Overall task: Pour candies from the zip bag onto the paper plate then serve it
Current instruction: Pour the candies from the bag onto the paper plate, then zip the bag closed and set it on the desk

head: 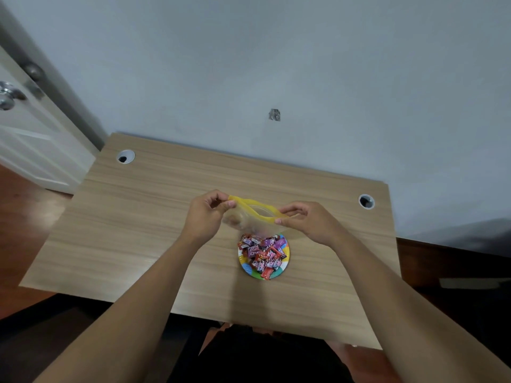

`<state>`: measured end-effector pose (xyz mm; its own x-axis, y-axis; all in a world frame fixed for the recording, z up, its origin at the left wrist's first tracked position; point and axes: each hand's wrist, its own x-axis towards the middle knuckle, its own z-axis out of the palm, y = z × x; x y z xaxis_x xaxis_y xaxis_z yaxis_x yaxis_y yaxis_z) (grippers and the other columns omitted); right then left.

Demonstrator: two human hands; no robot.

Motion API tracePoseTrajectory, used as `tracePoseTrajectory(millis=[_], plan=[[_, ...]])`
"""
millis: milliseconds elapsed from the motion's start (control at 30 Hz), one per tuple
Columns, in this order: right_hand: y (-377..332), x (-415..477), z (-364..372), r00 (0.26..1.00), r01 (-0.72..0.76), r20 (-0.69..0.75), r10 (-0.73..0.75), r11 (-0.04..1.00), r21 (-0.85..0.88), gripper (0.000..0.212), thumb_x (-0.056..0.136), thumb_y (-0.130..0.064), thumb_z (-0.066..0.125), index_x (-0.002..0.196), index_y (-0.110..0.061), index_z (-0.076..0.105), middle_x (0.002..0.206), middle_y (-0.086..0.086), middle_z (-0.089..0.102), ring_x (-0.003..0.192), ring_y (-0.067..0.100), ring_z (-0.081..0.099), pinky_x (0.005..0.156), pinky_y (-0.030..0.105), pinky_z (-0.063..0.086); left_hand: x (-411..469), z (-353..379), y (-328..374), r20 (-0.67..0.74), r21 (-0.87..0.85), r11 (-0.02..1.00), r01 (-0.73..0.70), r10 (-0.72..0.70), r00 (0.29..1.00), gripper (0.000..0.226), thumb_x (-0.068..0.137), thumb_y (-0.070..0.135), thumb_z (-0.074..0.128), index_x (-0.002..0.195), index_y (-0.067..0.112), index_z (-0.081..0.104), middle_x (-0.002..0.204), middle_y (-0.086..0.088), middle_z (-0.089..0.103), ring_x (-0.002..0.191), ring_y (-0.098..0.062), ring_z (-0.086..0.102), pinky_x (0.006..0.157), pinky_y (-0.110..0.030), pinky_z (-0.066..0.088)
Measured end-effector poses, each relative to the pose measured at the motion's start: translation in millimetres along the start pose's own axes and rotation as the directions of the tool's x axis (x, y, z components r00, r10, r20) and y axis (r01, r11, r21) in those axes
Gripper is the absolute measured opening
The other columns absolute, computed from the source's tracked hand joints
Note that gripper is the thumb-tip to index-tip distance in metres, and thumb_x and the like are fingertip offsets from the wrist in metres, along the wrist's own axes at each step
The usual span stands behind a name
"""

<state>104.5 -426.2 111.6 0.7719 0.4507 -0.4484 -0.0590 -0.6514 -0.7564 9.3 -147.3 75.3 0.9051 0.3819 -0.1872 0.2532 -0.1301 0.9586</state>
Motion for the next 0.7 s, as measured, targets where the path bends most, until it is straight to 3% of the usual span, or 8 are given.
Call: tracePoseTrajectory(millis=[167,233,333,467,700], plan=[[-30,4,13,0.984,0.177,0.032,-0.175,0.961,-0.211,0.069,0.078,-0.057,0.092,0.139,-0.033,0.072,0.135,-0.012,0.074,0.124,0.008,0.067,0.109,0.032,0.053,-2,5,9,0.010,0.034,0.997,-0.062,0.062,0.998,0.020,0.092,0.006,0.080,0.078,0.018,0.072,0.089,-0.022,0.078,0.076,-0.013,0.062,0.072,-0.022,0.049],[-43,9,21,0.969,0.244,0.043,-0.242,0.926,-0.289,0.072,0.078,-0.063,0.088,0.140,-0.033,0.070,0.136,-0.012,0.072,0.125,0.009,0.067,0.110,0.034,0.053,-2,6,10,0.037,0.047,0.995,-0.093,0.091,0.995,0.019,0.092,0.008,0.080,0.079,0.019,0.071,0.081,-0.015,0.074,0.074,-0.013,0.059,0.072,-0.027,0.048],[-57,14,34,0.945,0.312,0.031,-0.326,0.868,-0.387,0.057,0.080,-0.070,0.078,0.127,-0.038,0.072,0.120,-0.016,0.076,0.110,0.009,0.070,0.099,0.043,0.058,-3,5,11,0.086,0.030,0.991,-0.133,0.130,0.988,0.021,0.092,0.010,0.081,0.080,0.021,0.068,0.075,0.007,0.064,0.073,-0.008,0.056,0.072,-0.028,0.045],[-67,20,44,0.923,0.360,0.004,-0.384,0.863,-0.355,0.016,0.093,-0.044,0.079,0.102,-0.030,0.079,0.090,-0.009,0.078,0.084,0.014,0.070,0.082,0.048,0.058,-7,1,13,0.100,-0.024,0.988,-0.156,0.157,0.982,0.024,0.093,0.009,0.080,0.081,0.027,0.071,0.078,0.005,0.067,0.076,-0.010,0.057,0.073,-0.026,0.047],[-77,24,56,0.918,0.360,-0.031,-0.395,0.865,-0.351,0.019,0.093,-0.048,0.075,0.099,-0.031,0.080,0.088,-0.010,0.079,0.085,0.012,0.072,0.081,0.046,0.060,-10,-9,7,0.068,-0.134,0.985,-0.112,0.122,0.990,0.011,0.089,0.011,0.084,0.090,0.020,0.077,0.084,0.008,0.074,0.081,-0.007,0.065,0.078,-0.017,0.052]])
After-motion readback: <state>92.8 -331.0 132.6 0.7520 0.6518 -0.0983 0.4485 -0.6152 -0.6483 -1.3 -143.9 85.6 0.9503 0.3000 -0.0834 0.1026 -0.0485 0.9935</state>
